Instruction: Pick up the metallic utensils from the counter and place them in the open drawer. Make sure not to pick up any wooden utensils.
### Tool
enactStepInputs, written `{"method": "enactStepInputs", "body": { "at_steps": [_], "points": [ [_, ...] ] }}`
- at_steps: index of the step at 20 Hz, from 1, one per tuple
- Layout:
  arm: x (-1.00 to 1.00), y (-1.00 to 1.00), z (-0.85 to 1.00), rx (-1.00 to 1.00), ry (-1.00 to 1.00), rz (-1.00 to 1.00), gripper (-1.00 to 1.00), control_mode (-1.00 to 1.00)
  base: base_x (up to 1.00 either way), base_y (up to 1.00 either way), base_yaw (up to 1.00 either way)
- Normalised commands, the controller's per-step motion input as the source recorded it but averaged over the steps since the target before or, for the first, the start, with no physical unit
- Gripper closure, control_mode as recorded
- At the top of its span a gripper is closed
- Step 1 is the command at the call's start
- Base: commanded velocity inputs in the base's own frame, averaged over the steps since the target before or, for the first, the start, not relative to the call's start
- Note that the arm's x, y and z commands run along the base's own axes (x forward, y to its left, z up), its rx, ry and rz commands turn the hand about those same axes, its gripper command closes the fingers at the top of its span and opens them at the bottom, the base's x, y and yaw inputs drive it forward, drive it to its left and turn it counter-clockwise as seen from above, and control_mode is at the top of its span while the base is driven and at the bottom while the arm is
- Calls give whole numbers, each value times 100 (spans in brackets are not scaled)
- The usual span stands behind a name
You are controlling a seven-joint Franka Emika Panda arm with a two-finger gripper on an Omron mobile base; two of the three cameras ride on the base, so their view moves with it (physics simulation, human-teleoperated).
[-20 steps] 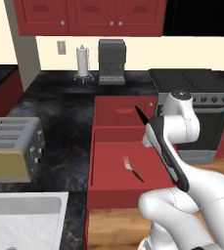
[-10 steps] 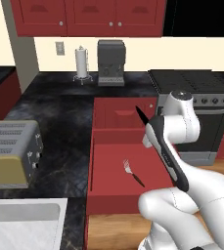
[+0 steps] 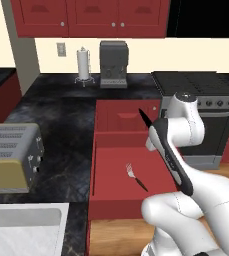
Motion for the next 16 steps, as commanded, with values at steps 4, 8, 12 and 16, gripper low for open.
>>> {"method": "enactStepInputs", "body": {
  "at_steps": [4,8,12,16],
  "points": [
    [61,2,0,0,24,0,100,-100,0,0,0],
    [100,2,-20,-1,42,1,100,-100,0,0,0],
    [100,8,-33,-2,32,0,100,-100,0,0,0],
    [75,0,-25,5,4,0,100,-100,0,0,0]
  ]
}}
